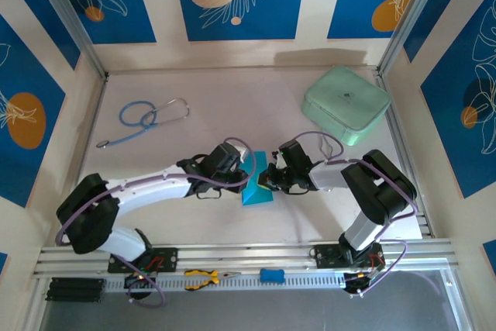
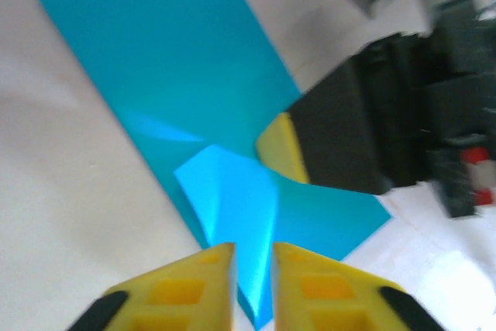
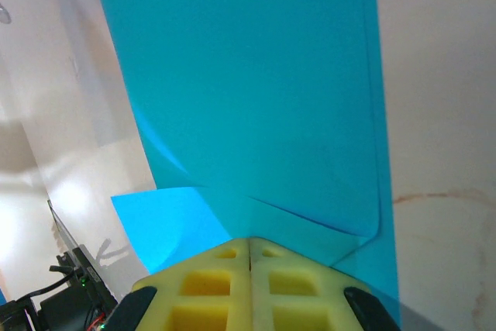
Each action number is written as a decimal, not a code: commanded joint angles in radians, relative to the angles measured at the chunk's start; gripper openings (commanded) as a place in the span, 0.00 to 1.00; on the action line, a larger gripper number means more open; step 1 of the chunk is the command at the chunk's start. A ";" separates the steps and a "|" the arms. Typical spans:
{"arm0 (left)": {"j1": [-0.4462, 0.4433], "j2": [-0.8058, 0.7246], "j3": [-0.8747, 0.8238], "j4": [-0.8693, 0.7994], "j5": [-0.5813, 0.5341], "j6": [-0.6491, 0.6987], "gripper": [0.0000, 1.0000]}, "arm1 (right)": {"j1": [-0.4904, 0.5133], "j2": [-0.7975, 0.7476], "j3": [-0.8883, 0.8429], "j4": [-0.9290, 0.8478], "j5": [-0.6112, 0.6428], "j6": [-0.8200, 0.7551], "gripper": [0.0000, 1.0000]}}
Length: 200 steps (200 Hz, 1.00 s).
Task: Fold a paper plane with a square sheet of paper (pick it up from the middle)
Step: Fold the paper at the center of the table.
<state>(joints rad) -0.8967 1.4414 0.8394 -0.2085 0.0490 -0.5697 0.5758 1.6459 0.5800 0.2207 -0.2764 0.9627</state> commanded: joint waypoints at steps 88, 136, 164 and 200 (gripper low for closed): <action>-0.010 0.213 0.009 0.196 0.318 -0.146 0.03 | -0.008 0.021 -0.027 -0.098 0.053 0.002 0.00; -0.010 0.244 -0.017 0.218 0.296 -0.156 0.03 | -0.006 0.022 -0.026 -0.098 0.051 0.002 0.00; -0.009 0.263 -0.032 0.231 0.292 -0.156 0.03 | -0.008 0.023 -0.026 -0.100 0.051 0.001 0.00; -0.007 0.258 -0.068 0.258 0.281 -0.164 0.03 | -0.009 0.026 -0.026 -0.104 0.049 -0.003 0.00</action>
<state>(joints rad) -0.9016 1.6974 0.8001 0.0219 0.3367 -0.7143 0.5739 1.6459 0.5800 0.2199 -0.2764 0.9623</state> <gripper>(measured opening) 0.064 0.063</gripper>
